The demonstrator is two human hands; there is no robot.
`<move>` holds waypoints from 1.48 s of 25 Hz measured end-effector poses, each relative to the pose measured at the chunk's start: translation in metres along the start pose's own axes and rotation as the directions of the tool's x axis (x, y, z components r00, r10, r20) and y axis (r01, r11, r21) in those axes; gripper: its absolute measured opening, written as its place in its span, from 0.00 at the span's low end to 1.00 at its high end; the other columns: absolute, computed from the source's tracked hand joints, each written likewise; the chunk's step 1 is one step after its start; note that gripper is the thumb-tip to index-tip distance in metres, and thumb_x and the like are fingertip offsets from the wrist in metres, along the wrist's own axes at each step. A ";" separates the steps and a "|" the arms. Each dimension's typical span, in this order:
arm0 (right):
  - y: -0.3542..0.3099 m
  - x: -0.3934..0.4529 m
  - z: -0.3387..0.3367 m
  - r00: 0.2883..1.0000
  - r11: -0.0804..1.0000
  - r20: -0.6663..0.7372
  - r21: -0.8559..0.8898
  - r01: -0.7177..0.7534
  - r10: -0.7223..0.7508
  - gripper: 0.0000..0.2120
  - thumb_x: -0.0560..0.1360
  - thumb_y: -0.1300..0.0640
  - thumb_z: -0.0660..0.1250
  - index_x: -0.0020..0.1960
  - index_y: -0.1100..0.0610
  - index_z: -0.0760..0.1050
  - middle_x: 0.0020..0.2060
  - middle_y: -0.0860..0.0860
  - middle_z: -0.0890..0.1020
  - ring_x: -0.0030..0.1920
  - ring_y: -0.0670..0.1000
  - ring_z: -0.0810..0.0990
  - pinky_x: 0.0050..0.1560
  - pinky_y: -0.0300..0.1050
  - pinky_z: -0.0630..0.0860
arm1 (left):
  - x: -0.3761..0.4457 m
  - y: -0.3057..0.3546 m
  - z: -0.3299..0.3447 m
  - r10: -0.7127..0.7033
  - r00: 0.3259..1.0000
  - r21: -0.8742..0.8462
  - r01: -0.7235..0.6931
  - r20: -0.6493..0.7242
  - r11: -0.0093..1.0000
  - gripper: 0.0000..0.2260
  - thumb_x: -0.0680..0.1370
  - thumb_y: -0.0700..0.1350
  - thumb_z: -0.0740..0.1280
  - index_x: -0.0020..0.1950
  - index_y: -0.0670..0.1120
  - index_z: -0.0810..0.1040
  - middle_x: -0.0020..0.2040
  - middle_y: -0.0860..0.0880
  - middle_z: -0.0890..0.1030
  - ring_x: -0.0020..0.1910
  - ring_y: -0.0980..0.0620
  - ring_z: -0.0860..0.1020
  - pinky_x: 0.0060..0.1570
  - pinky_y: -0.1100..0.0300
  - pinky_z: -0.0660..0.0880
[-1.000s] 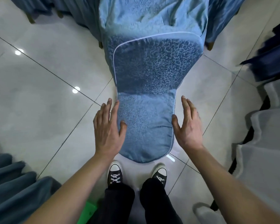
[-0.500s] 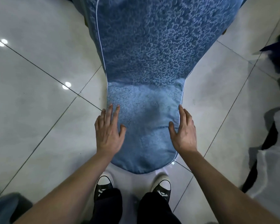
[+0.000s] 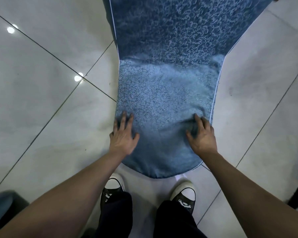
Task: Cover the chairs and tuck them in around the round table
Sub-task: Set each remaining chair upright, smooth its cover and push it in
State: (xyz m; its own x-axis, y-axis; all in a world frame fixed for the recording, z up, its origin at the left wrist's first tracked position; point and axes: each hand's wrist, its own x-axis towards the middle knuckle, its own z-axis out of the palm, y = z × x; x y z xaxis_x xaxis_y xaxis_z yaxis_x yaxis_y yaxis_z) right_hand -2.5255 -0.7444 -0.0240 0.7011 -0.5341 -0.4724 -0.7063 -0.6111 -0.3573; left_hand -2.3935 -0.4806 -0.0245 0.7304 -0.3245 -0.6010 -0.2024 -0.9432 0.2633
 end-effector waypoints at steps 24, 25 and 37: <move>0.041 0.021 0.020 0.977 0.826 0.060 0.525 -0.205 0.204 0.60 0.51 0.28 0.80 0.74 0.35 0.51 0.56 0.42 0.78 0.57 0.51 0.79 0.61 0.47 0.76 | 0.015 -0.020 -0.003 -0.085 0.994 -0.365 0.104 0.070 0.925 0.54 0.65 0.58 0.80 0.72 0.78 0.41 0.66 0.41 0.63 0.68 0.36 0.67 0.73 0.45 0.65; 0.041 0.021 0.021 0.980 0.822 0.055 0.536 -0.192 0.192 0.60 0.51 0.29 0.80 0.74 0.36 0.51 0.56 0.42 0.78 0.57 0.50 0.79 0.62 0.49 0.77 | 0.015 -0.024 -0.004 -0.075 0.995 -0.366 0.096 0.073 0.926 0.53 0.65 0.59 0.80 0.72 0.78 0.42 0.65 0.41 0.64 0.67 0.36 0.68 0.73 0.45 0.66; 0.022 -0.075 -0.027 0.932 0.822 0.055 0.455 -0.344 0.359 0.46 0.65 0.24 0.66 0.75 0.39 0.51 0.63 0.60 0.76 0.65 0.63 0.75 0.67 0.60 0.72 | -0.093 -0.015 -0.045 -0.082 0.985 -0.346 0.131 0.151 0.929 0.51 0.65 0.62 0.79 0.72 0.78 0.43 0.62 0.42 0.67 0.63 0.39 0.68 0.70 0.42 0.68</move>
State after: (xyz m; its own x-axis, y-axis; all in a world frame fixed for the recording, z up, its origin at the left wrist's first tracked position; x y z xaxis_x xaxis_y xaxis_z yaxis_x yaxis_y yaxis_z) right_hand -2.5914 -0.7338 0.0255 0.3939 -0.6849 -0.6130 -0.8658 -0.0527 -0.4976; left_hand -2.4288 -0.4327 0.0612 0.6376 -0.2528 -0.7277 0.1330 -0.8943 0.4273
